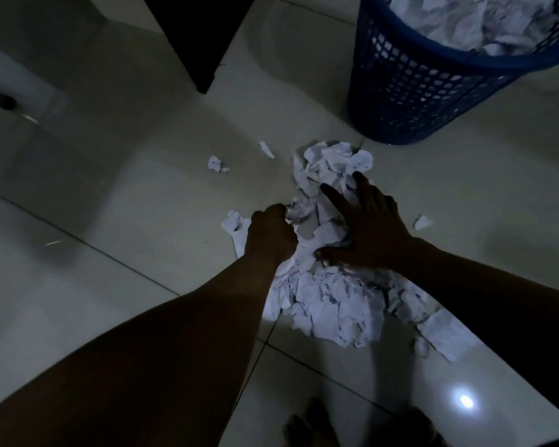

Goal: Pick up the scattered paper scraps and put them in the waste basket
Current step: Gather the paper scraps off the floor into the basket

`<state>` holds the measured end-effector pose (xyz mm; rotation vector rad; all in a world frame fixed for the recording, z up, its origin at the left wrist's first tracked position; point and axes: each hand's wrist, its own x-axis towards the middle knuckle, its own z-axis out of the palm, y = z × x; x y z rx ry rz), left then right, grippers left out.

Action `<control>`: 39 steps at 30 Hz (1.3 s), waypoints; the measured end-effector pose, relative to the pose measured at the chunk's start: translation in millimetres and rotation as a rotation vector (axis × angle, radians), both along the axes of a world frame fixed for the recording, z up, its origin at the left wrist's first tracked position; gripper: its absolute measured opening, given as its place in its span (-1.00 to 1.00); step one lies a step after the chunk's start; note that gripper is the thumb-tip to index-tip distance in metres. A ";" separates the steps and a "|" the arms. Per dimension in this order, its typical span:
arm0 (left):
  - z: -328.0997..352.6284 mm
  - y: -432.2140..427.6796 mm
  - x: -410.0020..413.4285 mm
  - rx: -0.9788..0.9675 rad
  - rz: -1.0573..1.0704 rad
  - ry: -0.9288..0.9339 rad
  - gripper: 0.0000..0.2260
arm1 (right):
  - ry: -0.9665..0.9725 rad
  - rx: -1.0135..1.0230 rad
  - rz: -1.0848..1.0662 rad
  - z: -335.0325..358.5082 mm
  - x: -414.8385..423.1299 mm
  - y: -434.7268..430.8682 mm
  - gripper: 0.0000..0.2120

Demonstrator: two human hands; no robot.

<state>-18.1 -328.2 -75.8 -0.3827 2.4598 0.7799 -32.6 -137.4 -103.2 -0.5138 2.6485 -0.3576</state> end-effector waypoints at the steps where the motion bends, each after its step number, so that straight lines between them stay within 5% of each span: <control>1: 1.8 -3.3 1.6 0.005 0.030 -0.003 -0.73 | 0.019 0.023 0.039 -4.8 1.7 -2.5 -0.01; 7: 16.2 -11.7 1.4 0.024 0.140 -0.026 -0.70 | 0.168 0.036 0.117 -15.5 16.9 -6.0 -0.48; 11: 18.8 -10.1 0.6 0.031 0.226 -0.048 -0.70 | 0.132 -0.010 0.174 -9.0 13.7 -1.2 -0.63; 15: 25.5 -1.3 -5.3 0.097 0.297 -0.080 -0.91 | 0.089 0.079 0.269 -2.8 7.8 9.0 -0.59; 18: 24.9 4.7 -13.6 0.148 0.334 -0.069 -0.84 | -0.084 0.168 0.173 -2.0 8.9 12.7 -0.46; 23: 30.9 17.1 -27.8 0.216 0.399 -0.042 -0.61 | -0.147 -0.110 -0.143 17.6 -8.1 10.2 -0.62; 26: 33.8 18.3 -39.5 0.278 0.481 -0.006 -0.71 | -0.119 -0.270 -0.282 44.0 -20.7 2.3 -0.75; 32: 49.8 19.4 -62.1 0.377 0.604 0.063 -0.63 | 0.020 -0.466 -0.326 90.0 -44.3 -15.6 -0.83; 39: 70.0 19.3 -82.0 0.503 0.667 0.196 -0.75 | 0.161 -0.570 -0.295 138.0 -75.8 -32.6 -0.64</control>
